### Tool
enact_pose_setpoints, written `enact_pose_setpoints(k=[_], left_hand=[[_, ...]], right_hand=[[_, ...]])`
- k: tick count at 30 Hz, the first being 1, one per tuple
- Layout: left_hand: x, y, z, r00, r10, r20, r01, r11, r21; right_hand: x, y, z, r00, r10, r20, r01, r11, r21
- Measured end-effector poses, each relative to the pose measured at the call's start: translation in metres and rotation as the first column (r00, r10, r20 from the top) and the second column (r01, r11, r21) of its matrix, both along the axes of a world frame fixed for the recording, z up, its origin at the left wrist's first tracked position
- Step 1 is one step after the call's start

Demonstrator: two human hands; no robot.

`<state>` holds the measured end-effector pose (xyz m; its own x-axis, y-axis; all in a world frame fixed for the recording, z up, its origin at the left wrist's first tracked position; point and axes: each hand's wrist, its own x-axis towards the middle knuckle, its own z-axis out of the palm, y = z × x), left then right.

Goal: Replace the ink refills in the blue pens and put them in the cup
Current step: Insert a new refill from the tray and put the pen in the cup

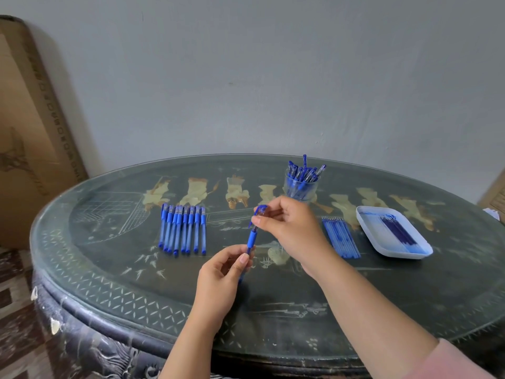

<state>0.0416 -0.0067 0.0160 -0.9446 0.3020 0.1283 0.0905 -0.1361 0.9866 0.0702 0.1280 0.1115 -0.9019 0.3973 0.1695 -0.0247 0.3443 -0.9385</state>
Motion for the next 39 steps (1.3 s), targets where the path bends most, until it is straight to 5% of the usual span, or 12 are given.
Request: enact_pose_setpoints(k=[14, 19, 28, 34, 39], left_hand=[[0.001, -0.001, 0.002, 1.000, 0.012, -0.019, -0.012, 1.000, -0.018], [-0.002, -0.004, -0.001, 1.000, 0.008, -0.020, -0.009, 0.999, -0.040], [-0.004, -0.002, 0.002, 1.000, -0.004, 0.005, 0.004, 1.000, 0.001], [-0.005, -0.002, 0.011, 0.997, 0.072, -0.018, -0.072, 0.996, 0.047], [-0.033, -0.020, 0.026, 0.959, 0.271, -0.080, -0.262, 0.959, 0.109]], right_hand=[[-0.001, -0.003, -0.015, 0.998, -0.003, 0.055, -0.003, 0.995, 0.097], [0.011, 0.001, -0.026, 0.999, 0.001, 0.037, 0.004, 0.989, -0.147], [0.008, -0.005, -0.027, 1.000, 0.023, 0.006, -0.022, 0.992, -0.123], [0.008, 0.021, 0.000, 0.968, -0.186, -0.166, 0.148, 0.965, -0.216], [-0.007, 0.075, 0.033, 0.812, -0.425, -0.401, 0.375, 0.905, -0.199]])
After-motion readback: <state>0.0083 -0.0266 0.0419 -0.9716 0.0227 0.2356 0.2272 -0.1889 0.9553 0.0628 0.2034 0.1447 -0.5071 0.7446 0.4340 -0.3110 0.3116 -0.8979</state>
